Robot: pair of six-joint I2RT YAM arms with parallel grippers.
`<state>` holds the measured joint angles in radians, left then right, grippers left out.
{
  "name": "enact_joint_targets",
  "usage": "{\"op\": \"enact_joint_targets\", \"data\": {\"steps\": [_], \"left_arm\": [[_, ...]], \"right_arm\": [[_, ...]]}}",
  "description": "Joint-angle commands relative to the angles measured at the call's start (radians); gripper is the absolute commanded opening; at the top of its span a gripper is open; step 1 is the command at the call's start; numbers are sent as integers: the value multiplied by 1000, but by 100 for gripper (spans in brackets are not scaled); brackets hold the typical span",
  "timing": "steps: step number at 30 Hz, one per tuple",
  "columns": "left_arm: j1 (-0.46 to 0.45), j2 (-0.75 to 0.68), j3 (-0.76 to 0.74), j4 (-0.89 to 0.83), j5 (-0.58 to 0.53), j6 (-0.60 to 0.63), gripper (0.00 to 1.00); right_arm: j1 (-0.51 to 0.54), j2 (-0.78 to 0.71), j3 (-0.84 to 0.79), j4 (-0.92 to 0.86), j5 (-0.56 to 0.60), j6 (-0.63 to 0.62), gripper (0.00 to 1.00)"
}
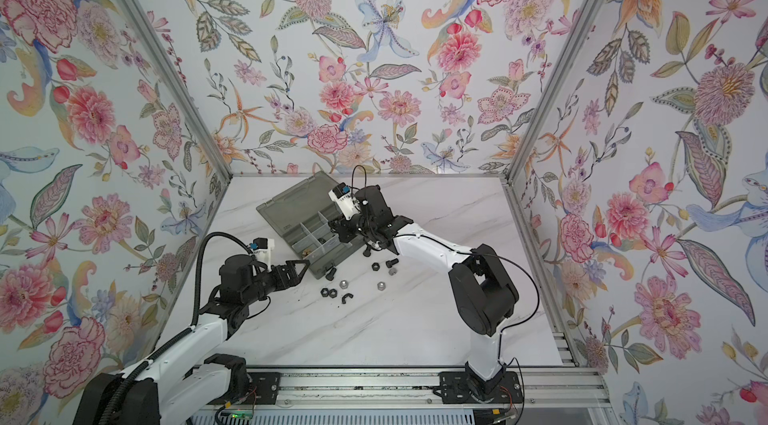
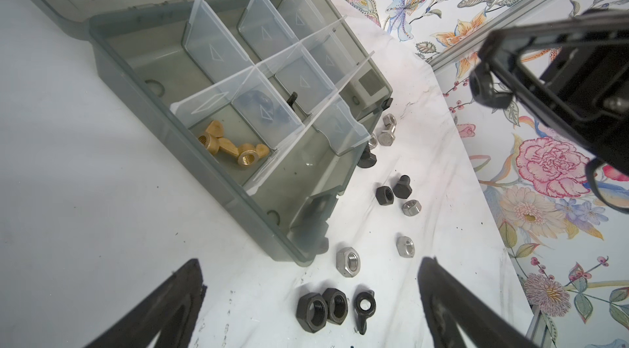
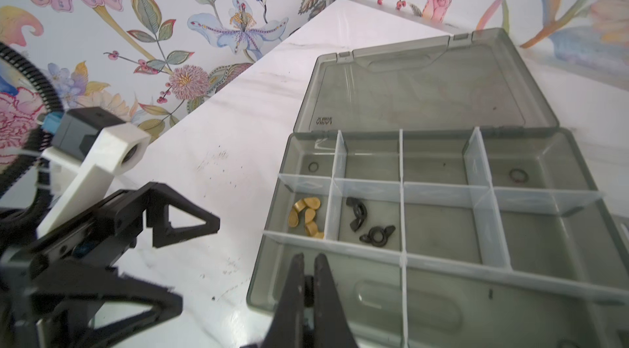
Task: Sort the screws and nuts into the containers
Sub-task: 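Carry the black wing nut over the black wing nut compartment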
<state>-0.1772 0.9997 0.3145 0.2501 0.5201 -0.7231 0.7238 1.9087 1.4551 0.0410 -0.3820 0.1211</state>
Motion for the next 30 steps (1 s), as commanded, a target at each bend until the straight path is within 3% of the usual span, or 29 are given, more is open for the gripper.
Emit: {"op": "enact_joint_targets", "data": {"steps": [1,12,22,30], "left_arm": [[-5,-3,-8,22,9,-2,99],[-5,-12,-3,8,5,3,99],[-5,-15,-7,5,1,3,99],[-5,-29,-8,-3,0,2,99]], "right_arm": [[-5,96,87,-24,20,-42,0],[0,288,261,-35,28,-55,0],[7,356,294,-41,51,-52,0],[15,371,293,-41,61,-58,7]]}}
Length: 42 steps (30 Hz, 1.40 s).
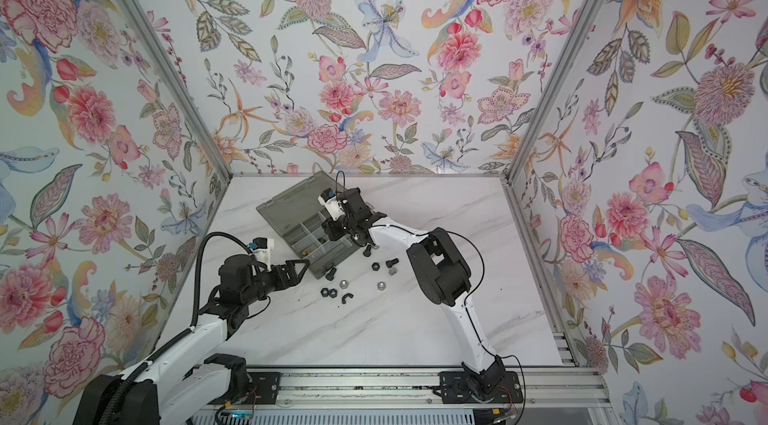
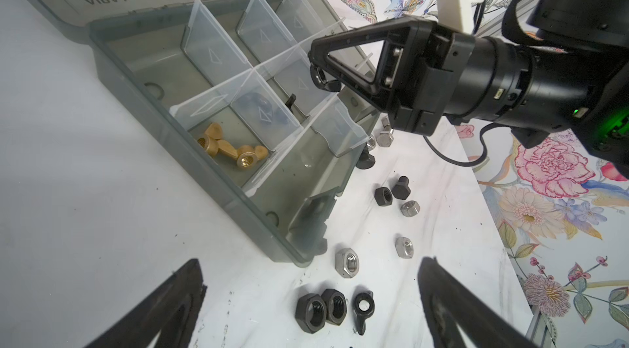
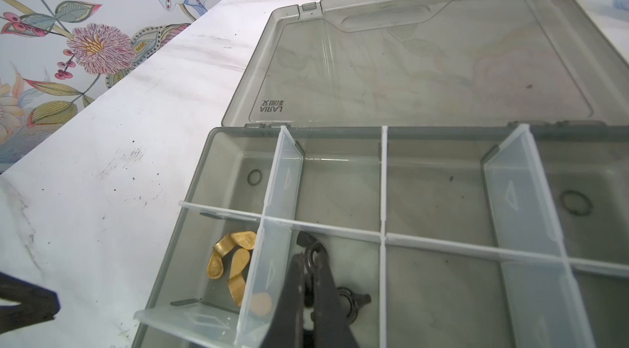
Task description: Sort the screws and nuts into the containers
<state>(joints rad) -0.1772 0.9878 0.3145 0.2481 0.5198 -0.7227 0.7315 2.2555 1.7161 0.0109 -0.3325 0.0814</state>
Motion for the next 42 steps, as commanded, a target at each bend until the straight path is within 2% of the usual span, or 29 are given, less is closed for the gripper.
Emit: {"op": "enact_joint_targets", "data": {"steps": [1,20,25,34,42], "left_arm": [[-5,-21,-9,-2,-1,3,99],[-5,-36,-14,-10,-1,3,99],[-5,-38,-14,-12,0,2,99],[-5,-41,-11,-14,-9,0,99],[-4,-25,-12,0,-13,-4,99]], "right_arm": [[6,24,32,-11,11,-19,8],[5,48,56,-16,15,-22,13],[5,29,38,-22,14,-30,23],[4,-145,-128,-11,-18,-104,30],[0,-382,-390,-17,-48,-196,36]]}}
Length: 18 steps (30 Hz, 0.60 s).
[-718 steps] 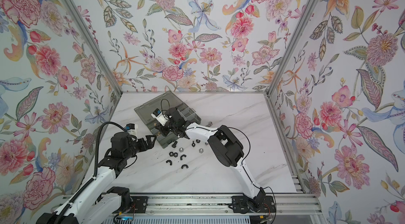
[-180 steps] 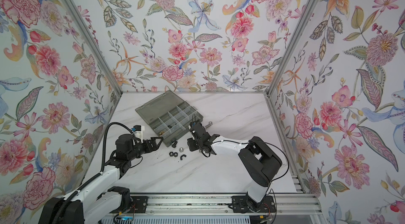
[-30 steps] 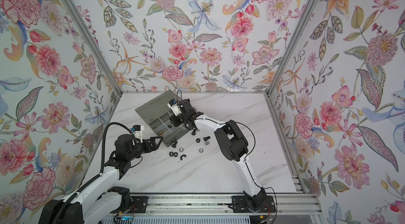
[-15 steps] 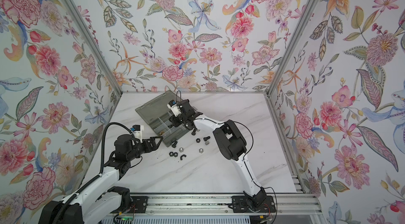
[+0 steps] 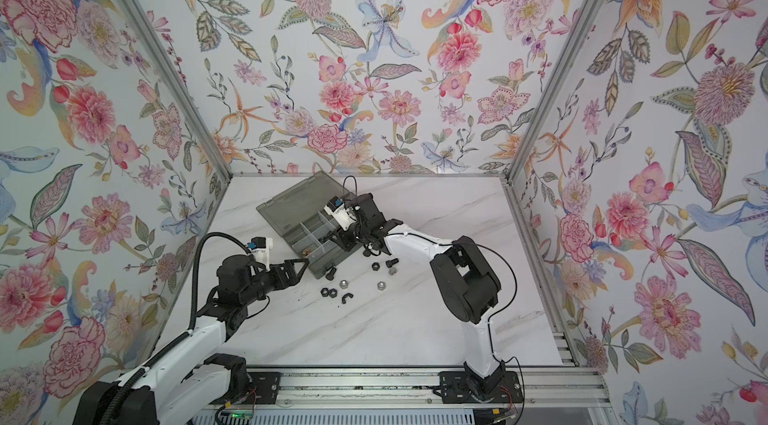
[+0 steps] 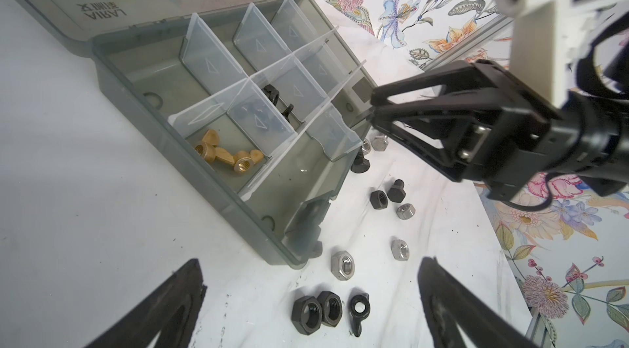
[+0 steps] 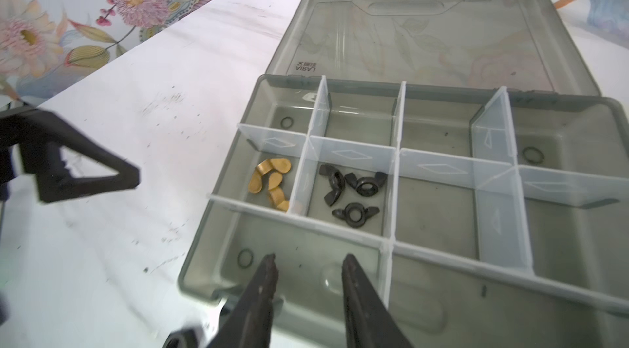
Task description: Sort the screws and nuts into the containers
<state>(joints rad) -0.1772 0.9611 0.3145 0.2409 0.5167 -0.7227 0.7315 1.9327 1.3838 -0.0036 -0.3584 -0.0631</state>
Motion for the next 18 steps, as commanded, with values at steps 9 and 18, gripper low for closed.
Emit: {"op": "enact_joint_targets", "data": {"steps": [9,18], "left_arm": [[-41,-39,24,-79,-70,58,99],[-248,-31,158,-264,-311,175,99]], "right_arm": [[-21,-246,-308,-11,10,38,39],[-60,-377,-519,35,33,187,40]]}}
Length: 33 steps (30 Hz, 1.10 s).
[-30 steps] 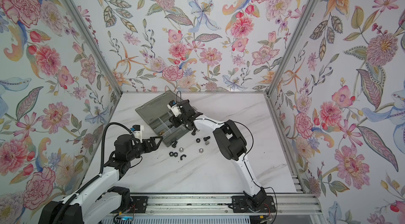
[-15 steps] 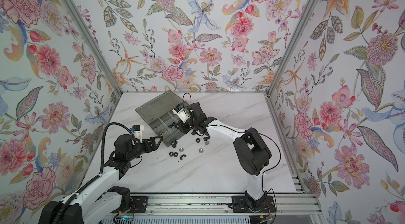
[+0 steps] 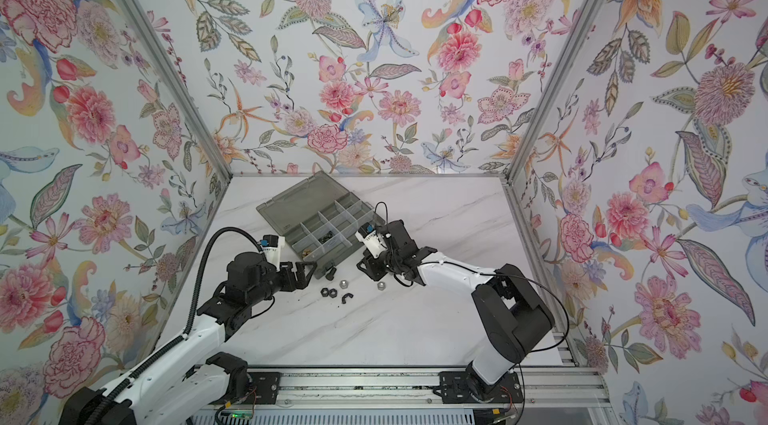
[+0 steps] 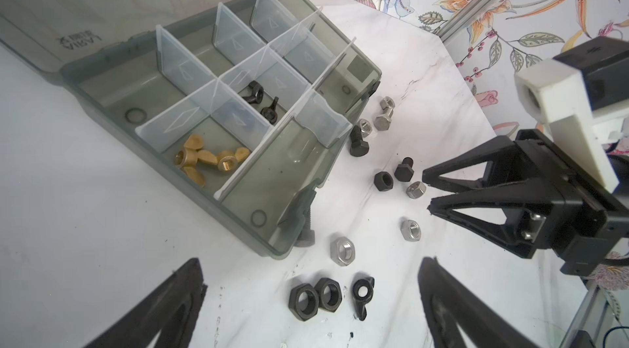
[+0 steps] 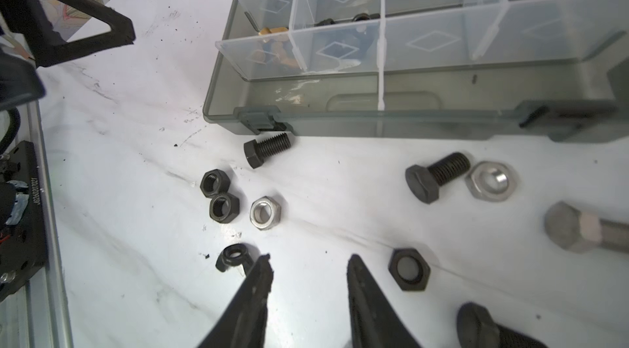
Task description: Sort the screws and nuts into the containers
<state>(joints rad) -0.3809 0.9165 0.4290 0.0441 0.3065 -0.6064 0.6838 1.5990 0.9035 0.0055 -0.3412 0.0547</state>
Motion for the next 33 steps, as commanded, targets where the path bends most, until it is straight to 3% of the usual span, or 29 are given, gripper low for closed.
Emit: {"op": "enact_joint_targets", "data": {"steps": [1,11,33], "left_arm": [[-73,32,57,-75,-124,65,99],[-258,240,214,-228,-323,108,94],[-538,563,418,-329,-491,101,73]], "right_arm": [[-20,-56,-58,34,16,81,40],[-134,-156,-184,77,15,167,40],[-239,-243,-327,168,-30,239,41]]}}
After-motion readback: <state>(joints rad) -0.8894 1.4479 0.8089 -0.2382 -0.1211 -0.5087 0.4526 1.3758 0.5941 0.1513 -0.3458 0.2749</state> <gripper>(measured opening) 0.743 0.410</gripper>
